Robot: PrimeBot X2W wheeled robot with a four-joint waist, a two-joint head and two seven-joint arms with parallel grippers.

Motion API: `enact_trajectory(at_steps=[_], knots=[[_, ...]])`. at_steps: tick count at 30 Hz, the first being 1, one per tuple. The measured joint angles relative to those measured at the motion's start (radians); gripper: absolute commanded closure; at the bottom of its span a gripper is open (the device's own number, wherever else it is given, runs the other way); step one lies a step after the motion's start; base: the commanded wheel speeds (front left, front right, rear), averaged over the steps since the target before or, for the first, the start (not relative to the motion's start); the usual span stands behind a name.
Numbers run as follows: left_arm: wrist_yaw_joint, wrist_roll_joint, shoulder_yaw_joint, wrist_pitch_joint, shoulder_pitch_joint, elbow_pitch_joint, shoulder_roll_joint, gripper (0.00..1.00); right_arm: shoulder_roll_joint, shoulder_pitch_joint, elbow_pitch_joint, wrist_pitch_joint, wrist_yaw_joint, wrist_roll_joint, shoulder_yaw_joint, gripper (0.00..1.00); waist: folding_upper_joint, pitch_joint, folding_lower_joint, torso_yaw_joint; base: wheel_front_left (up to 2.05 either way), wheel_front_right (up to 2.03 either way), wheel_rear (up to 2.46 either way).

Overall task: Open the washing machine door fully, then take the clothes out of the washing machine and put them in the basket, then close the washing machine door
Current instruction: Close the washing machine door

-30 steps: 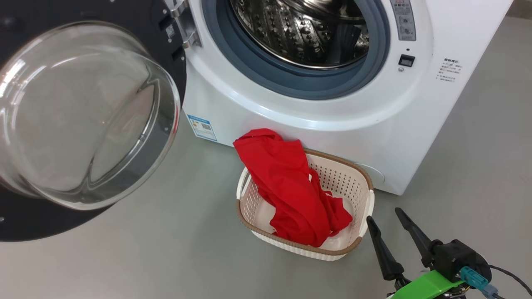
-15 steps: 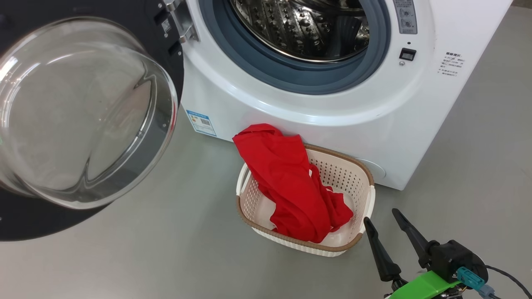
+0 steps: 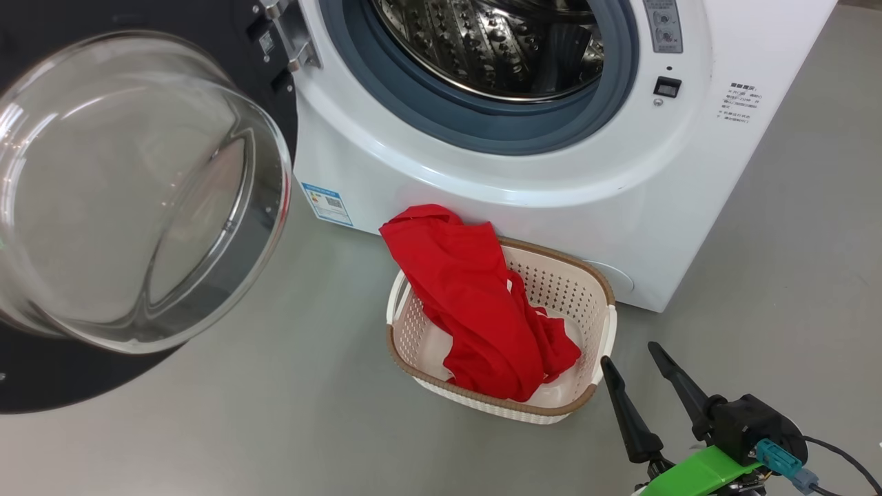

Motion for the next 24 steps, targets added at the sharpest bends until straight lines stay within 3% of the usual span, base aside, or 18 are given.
enact_trajectory(at_steps=[13, 24], knots=[[0.002, -0.174, -0.093, 0.121, 0.213, -0.306, 0.055, 1.0, 0.001, 0.002, 0.0, 0.0, 0.0, 0.0, -0.002, 0.0, 0.0, -0.03, 0.0, 0.005, 0.0, 0.0, 0.0], [0.0, -0.329, -0.183, 0.166, 0.35, -0.557, 0.03, 1.0, 0.003, 0.004, -0.001, 0.0, 0.0, 0.001, -0.002, 0.0, 0.0, -0.052, 0.0, 0.013, 0.0, 0.0, 0.0]])
